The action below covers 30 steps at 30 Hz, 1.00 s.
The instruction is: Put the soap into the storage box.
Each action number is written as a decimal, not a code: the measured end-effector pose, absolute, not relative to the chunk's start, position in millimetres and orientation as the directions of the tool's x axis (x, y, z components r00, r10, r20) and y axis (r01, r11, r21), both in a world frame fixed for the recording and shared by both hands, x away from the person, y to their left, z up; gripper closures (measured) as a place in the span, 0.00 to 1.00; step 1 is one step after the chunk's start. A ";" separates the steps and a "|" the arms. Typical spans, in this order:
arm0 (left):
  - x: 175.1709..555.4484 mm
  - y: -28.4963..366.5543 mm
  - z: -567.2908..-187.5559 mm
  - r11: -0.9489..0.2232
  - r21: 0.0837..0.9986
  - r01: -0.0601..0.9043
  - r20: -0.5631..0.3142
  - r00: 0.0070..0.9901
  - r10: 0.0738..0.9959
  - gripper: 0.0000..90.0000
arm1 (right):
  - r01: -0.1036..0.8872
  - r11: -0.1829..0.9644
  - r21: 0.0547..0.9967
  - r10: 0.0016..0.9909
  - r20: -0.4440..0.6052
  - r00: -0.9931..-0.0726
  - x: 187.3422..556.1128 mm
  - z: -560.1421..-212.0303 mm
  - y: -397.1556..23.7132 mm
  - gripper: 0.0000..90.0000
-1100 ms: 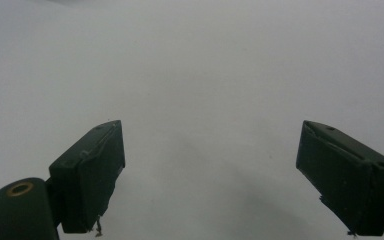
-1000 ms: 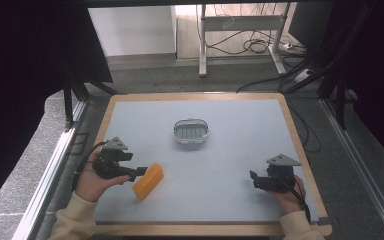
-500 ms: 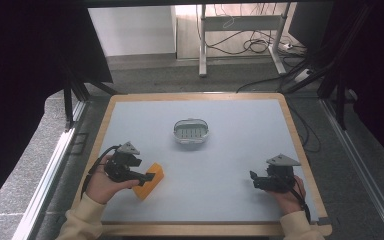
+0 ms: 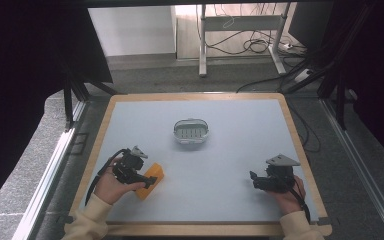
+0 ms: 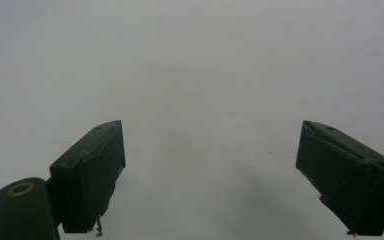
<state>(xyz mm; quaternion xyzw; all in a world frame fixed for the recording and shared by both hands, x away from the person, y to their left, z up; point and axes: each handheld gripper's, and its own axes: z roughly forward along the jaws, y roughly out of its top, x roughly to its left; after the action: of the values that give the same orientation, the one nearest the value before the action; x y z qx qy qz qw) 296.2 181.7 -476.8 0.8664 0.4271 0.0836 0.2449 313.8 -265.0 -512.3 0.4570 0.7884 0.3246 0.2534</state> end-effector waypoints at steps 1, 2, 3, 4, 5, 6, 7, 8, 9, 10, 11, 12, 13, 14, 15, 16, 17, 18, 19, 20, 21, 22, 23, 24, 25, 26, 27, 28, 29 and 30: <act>297.0 180.6 -478.4 -0.522 0.487 0.700 -0.056 0.622 0.781 0.29 | 0.557 0.373 0.742 0.885 -0.104 -0.453 313.9 -512.6 -265.0 0.14; 297.6 178.9 -480.0 -0.522 0.481 0.704 -0.050 0.617 0.785 0.29 | 0.558 0.373 0.742 0.886 -0.105 -0.453 314.0 -512.9 -265.0 0.14; 298.5 177.7 -481.6 -0.530 0.471 0.705 -0.043 0.619 0.785 0.30 | 0.558 0.373 0.741 0.886 -0.105 -0.452 314.1 -513.0 -265.0 0.14; 299.4 176.2 -483.2 -0.535 0.462 0.707 -0.038 0.618 0.785 0.30 | 0.558 0.373 0.741 0.886 -0.105 -0.452 314.1 -513.0 -265.0 0.14; 300.3 174.6 -484.9 -0.543 0.451 0.709 -0.032 0.620 0.784 0.31 | 0.559 0.373 0.741 0.886 -0.105 -0.451 314.1 -513.0 -265.0 0.14; 300.9 172.5 -486.9 -0.548 0.441 0.711 -0.022 0.619 0.785 0.32 | 0.559 0.372 0.741 0.886 -0.106 -0.451 314.2 -513.0 -264.9 0.14; 301.6 170.6 -488.7 -0.553 0.429 0.714 -0.013 0.617 0.787 0.34 | 0.560 0.374 0.740 0.886 -0.107 -0.450 314.1 -513.0 -264.8 0.14; 302.4 169.1 -490.3 -0.554 0.419 0.720 -0.011 0.614 0.789 0.34 | 0.560 0.374 0.740 0.886 -0.107 -0.450 314.1 -513.0 -264.8 0.14; 303.2 167.8 -491.7 -0.553 0.411 0.725 -0.009 0.609 0.793 0.36 | 0.560 0.375 0.739 0.886 -0.108 -0.450 314.1 -513.1 -264.8 0.14; 303.7 166.6 -492.9 -0.552 0.403 0.730 -0.008 0.605 0.796 0.38 | 0.560 0.377 0.738 0.886 -0.110 -0.450 314.1 -513.3 -264.7 0.14; 304.3 165.4 -494.1 -0.554 0.395 0.733 -0.001 0.603 0.797 0.42 | 0.563 0.379 0.734 0.886 -0.113 -0.450 314.2 -513.6 -264.7 0.14; 304.6 164.1 -494.9 -0.555 0.388 0.736 0.002 0.601 0.799 0.42 | 0.563 0.379 0.734 0.886 -0.113 -0.450 314.2 -513.6 -264.7 0.14; 304.8 162.8 -495.7 -0.554 0.385 0.738 0.001 0.600 0.800 0.45 | 0.564 0.379 0.733 0.886 -0.112 -0.449 314.3 -513.7 -264.8 0.14; 304.9 161.4 -496.4 -0.556 0.380 0.739 0.002 0.600 0.800 0.48 | 0.565 0.379 0.733 0.887 -0.112 -0.449 314.4 -513.8 -264.9 0.14; 305.0 159.9 -497.3 -0.556 0.377 0.741 0.003 0.599 0.801 0.50 | 0.566 0.379 0.732 0.887 -0.112 -0.449 314.5 -513.9 -264.9 0.14; 305.3 157.2 -499.2 -0.559 0.369 0.742 0.001 0.601 0.799 0.53 | 0.568 0.378 0.731 0.888 -0.112 -0.447 314.8 -514.2 -265.0 0.14; 305.3 157.2 -499.2 -0.559 0.369 0.742 0.001 0.601 0.799 0.56 | 0.571 0.378 0.729 0.888 -0.111 -0.446 315.0 -514.5 -265.2 0.14; 305.2 156.1 -500.2 -0.560 0.366 0.743 -0.003 0.603 0.798 0.56 | 0.571 0.378 0.729 0.888 -0.111 -0.446 315.0 -514.5 -265.2 0.14; 305.1 155.3 -501.2 -0.562 0.365 0.742 -0.006 0.605 0.796 0.59 | 0.574 0.377 0.727 0.889 -0.112 -0.443 315.1 -514.7 -265.2 0.14; 304.9 154.0 -501.9 -0.564 0.364 0.741 -0.016 0.611 0.792 0.64 | 0.577 0.377 0.724 0.890 -0.112 -0.441 315.3 -515.1 -265.5 0.14; 304.8 153.5 -501.8 -0.564 0.365 0.741 -0.013 0.610 0.793 0.66 | 0.579 0.377 0.723 0.891 -0.112 -0.441 315.4 -515.2 -265.6 0.14; 304.8 153.5 -501.8 -0.564 0.365 0.741 -0.013 0.610 0.793 0.67 | 0.579 0.377 0.723 0.891 -0.112 -0.441 315.4 -515.2 -265.6 0.14; 305.0 153.7 -501.4 -0.561 0.368 0.742 -0.017 0.608 0.793 0.67 | 0.581 0.377 0.722 0.891 -0.111 -0.441 315.5 -515.2 -265.8 0.14; 304.8 153.6 -501.3 -0.559 0.376 0.739 -0.020 0.610 0.792 0.68 | 0.582 0.378 0.720 0.890 -0.111 -0.442 315.7 -515.4 -265.8 0.14; 304.8 153.6 -501.3 -0.559 0.376 0.739 -0.020 0.610 0.792 0.68 | 0.582 0.378 0.720 0.890 -0.111 -0.442 315.7 -515.4 -265.8 0.14; 304.8 153.5 -501.0 -0.563 0.375 0.737 -0.018 0.613 0.790 0.68 | 0.582 0.378 0.720 0.890 -0.111 -0.442 315.8 -515.4 -265.9 0.14; 304.6 153.1 -500.7 -0.563 0.376 0.736 -0.019 0.614 0.789 0.68 | 0.582 0.374 0.722 0.892 -0.108 -0.439 315.9 -515.3 -266.0 0.14; 304.3 152.9 -500.5 -0.565 0.377 0.734 -0.018 0.616 0.788 0.68 | 0.582 0.374 0.722 0.892 -0.108 -0.439 315.9 -515.3 -266.0 0.14; 304.0 153.1 -499.9 -0.575 0.376 0.727 -0.017 0.626 0.780 0.68 | 0.582 0.371 0.723 0.893 -0.106 -0.437 316.0 -515.0 -266.8 0.14; 303.8 153.3 -499.7 -0.575 0.376 0.726 -0.023 0.628 0.778 0.68 | 0.583 0.369 0.724 0.894 -0.104 -0.437 315.9 -514.8 -267.0 0.14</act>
<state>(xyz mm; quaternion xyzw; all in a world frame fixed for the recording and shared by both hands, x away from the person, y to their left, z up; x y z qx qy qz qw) 303.8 153.3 -499.7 0.8846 0.4251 0.0726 0.1778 315.9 -267.0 -514.8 0.4681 0.7885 0.3107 0.2502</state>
